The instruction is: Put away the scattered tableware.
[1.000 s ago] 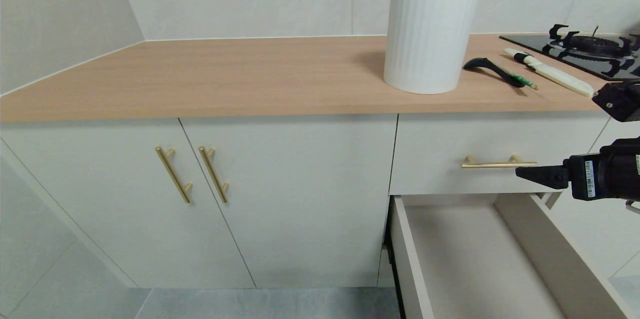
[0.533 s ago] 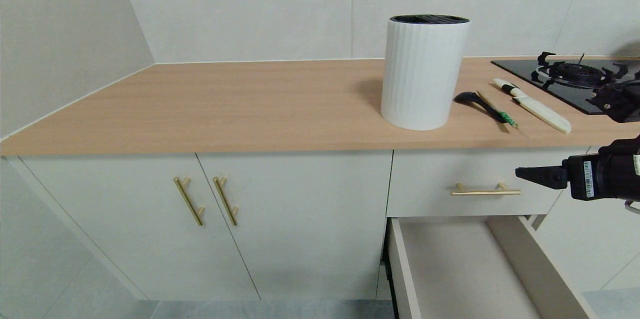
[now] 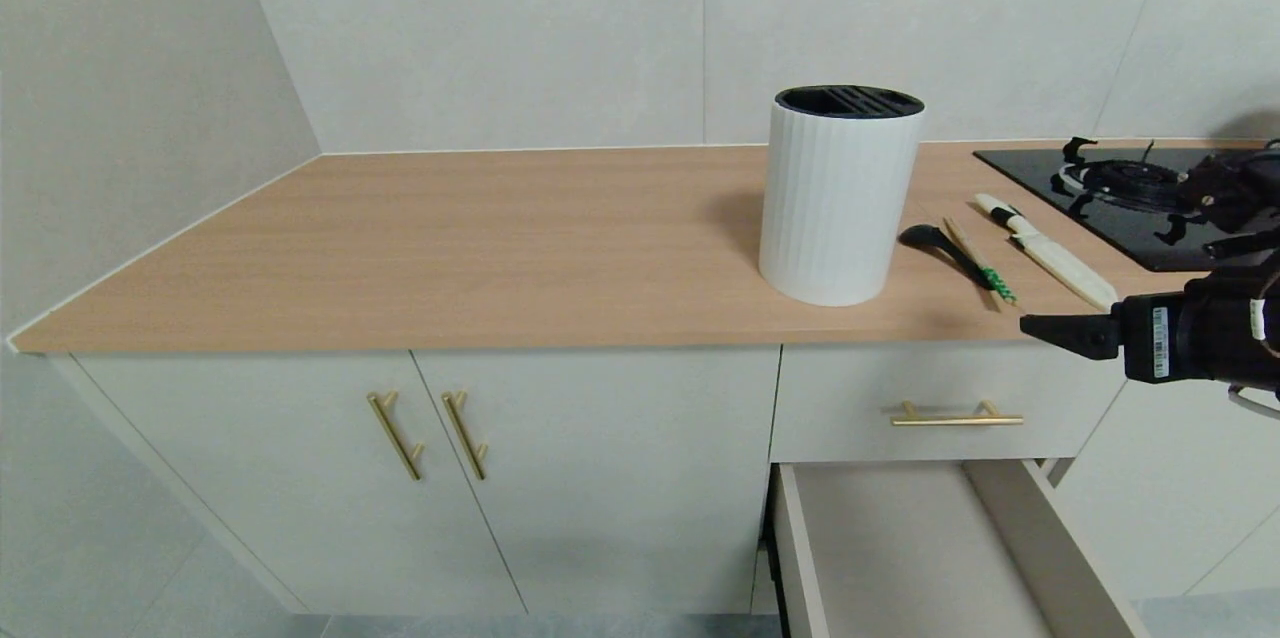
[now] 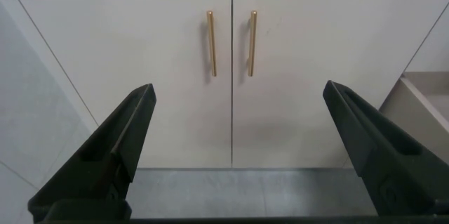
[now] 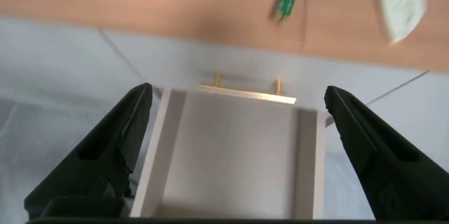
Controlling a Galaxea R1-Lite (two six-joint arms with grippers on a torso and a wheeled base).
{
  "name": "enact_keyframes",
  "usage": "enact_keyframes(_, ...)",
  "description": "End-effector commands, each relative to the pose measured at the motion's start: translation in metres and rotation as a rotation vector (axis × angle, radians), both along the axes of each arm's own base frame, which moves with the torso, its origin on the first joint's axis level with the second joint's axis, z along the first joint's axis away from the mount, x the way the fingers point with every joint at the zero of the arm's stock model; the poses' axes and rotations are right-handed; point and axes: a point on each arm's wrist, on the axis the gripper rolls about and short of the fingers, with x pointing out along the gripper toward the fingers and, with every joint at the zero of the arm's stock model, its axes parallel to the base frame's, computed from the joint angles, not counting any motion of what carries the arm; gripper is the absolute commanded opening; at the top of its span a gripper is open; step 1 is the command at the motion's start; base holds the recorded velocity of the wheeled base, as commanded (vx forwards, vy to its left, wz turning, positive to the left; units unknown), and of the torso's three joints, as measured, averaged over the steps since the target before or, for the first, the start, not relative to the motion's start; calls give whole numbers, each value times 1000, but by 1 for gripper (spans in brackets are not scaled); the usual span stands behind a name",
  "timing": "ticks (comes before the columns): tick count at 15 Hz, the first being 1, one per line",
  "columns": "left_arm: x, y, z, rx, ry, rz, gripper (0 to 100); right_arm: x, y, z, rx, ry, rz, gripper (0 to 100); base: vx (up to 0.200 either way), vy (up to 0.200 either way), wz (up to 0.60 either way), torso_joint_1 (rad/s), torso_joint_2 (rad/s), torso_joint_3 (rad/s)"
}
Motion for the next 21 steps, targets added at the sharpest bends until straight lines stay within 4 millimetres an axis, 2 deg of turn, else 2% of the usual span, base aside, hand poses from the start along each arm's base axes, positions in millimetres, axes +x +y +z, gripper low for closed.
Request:
enact_keyframes(1,0,0,0,0,0,0,100,12,1,13,6,-19,-31,100,0,0,0,0,0,0)
enact_keyframes(3,0,0,0,0,0,0,100,42,-3,22,-24,72,-130,100,0,0,0,0,0,0)
enact_keyframes(4,0,0,0,0,0,0,100,61,-1,22,29,145,-195,100,0,0,0,0,0,0)
enact_keyframes(5,0,0,0,0,0,0,100,76,3,17,97,187,-240,100,0,0,0,0,0,0)
enact_keyframes(7,0,0,0,0,0,2,100,99,9,-10,55,258,-272,100,0,0,0,0,0,0)
enact_keyframes(9,0,0,0,0,0,0,100,114,11,-24,49,256,-285,100,0,0,0,0,0,0)
enact_keyframes(15,0,0,0,0,0,0,100,130,13,-35,63,226,-297,100,0,0,0,0,0,0)
enact_keyframes(21,0,0,0,0,0,0,100,130,12,-35,63,224,-300,100,0,0,0,0,0,0)
